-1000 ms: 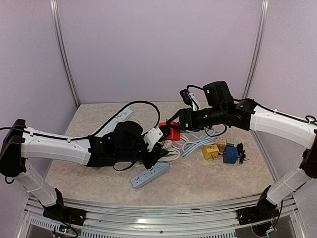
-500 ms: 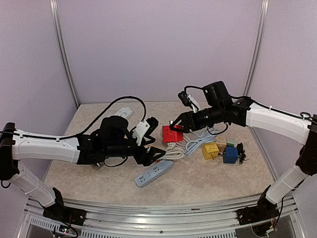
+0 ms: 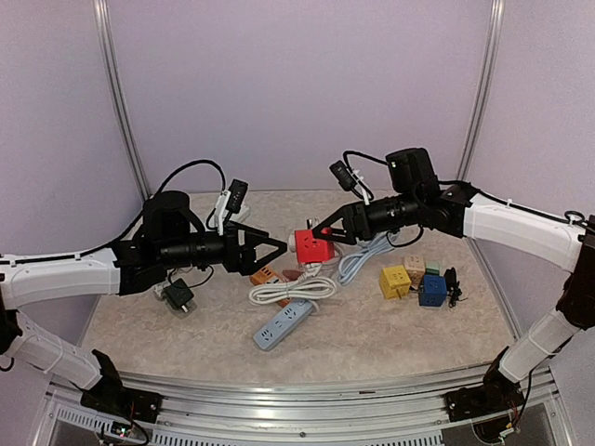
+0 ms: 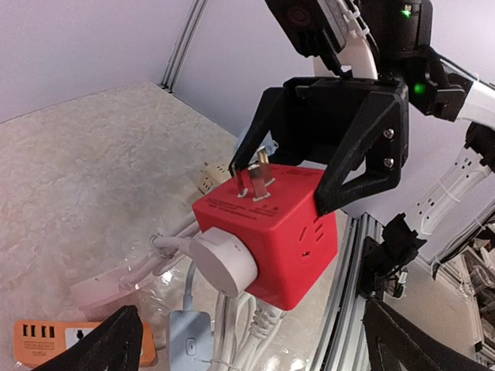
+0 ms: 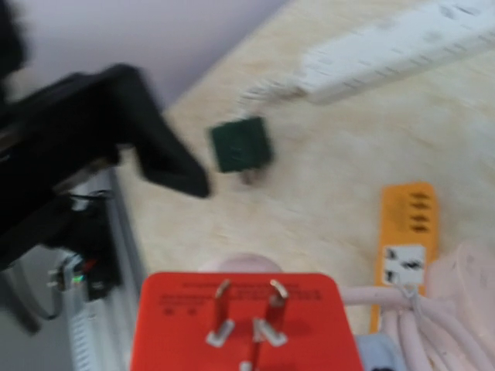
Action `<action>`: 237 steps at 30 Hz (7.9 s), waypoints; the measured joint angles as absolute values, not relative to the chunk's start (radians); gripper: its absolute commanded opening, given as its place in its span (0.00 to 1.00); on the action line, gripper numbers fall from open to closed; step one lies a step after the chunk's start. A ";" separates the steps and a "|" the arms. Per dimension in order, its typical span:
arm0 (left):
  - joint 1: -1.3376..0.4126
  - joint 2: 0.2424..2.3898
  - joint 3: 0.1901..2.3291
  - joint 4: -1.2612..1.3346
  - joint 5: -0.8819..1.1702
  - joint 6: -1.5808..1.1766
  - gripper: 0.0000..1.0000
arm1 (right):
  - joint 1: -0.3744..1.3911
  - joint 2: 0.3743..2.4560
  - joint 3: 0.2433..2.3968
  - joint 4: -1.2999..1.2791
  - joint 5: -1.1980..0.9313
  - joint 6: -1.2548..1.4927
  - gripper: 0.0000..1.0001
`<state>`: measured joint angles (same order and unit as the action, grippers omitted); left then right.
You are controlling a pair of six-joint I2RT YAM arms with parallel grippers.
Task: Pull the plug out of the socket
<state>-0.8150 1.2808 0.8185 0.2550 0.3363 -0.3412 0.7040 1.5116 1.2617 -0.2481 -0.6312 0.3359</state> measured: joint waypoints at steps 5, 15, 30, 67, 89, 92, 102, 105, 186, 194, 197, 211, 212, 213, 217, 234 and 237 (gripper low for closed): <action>-0.748 1.276 0.817 0.322 0.490 -0.449 0.99 | 0.704 1.512 1.261 -0.204 -0.749 0.337 0.00; -0.745 1.341 0.874 0.329 0.632 -0.471 0.99 | 0.706 1.516 1.261 -0.163 -0.870 0.338 0.00; -0.793 1.506 1.010 0.307 0.678 -0.429 0.99 | 0.725 1.549 1.265 -0.158 -0.912 0.319 0.00; -0.728 1.528 0.922 0.374 0.693 -0.561 0.29 | 0.680 1.338 1.161 0.041 -0.610 0.369 0.86; -0.675 1.482 0.840 0.448 0.420 -0.859 0.26 | 0.920 1.557 0.864 0.403 -0.313 0.782 0.68; -0.675 1.477 0.835 0.448 0.414 -0.863 0.26 | 0.920 1.576 0.875 0.421 -0.313 0.798 0.63; -0.675 1.461 0.823 0.447 0.408 -0.868 0.26 | 0.922 1.650 0.928 0.515 -0.344 0.843 0.52; -0.675 1.458 0.823 0.446 0.405 -0.869 0.26 | 0.925 1.666 0.935 0.527 -0.352 0.851 0.57; -0.682 1.314 0.773 0.429 0.400 -0.732 0.23 | 0.953 1.619 0.963 0.401 -0.317 0.615 0.00; -0.685 1.315 0.773 0.447 0.416 -0.733 0.23 | 0.953 1.589 0.966 0.355 -0.301 0.589 0.00; -0.698 1.316 0.773 0.448 0.383 -0.730 0.23 | 0.953 1.589 0.966 0.355 -0.294 0.636 0.00; -0.786 1.316 0.747 0.468 0.129 -0.702 0.22 | 0.953 1.640 0.934 0.486 -0.298 0.935 0.00; -0.792 1.316 0.747 0.470 0.114 -0.701 0.22 | 0.953 1.640 0.934 0.486 -0.297 0.943 0.00; -0.796 1.316 0.746 0.471 0.103 -0.700 0.22 | 0.953 1.640 0.934 0.486 -0.295 0.951 0.00; -0.799 1.316 0.746 0.470 0.083 -0.702 0.22 | 0.954 1.640 0.934 0.484 -0.287 0.963 0.00; -0.680 1.316 0.781 0.413 0.352 -0.765 0.22 | 0.988 1.591 0.953 0.367 -0.154 0.683 0.00; -0.677 1.316 0.786 0.410 0.373 -0.768 0.22 | 0.991 1.568 0.955 0.327 -0.130 0.627 0.00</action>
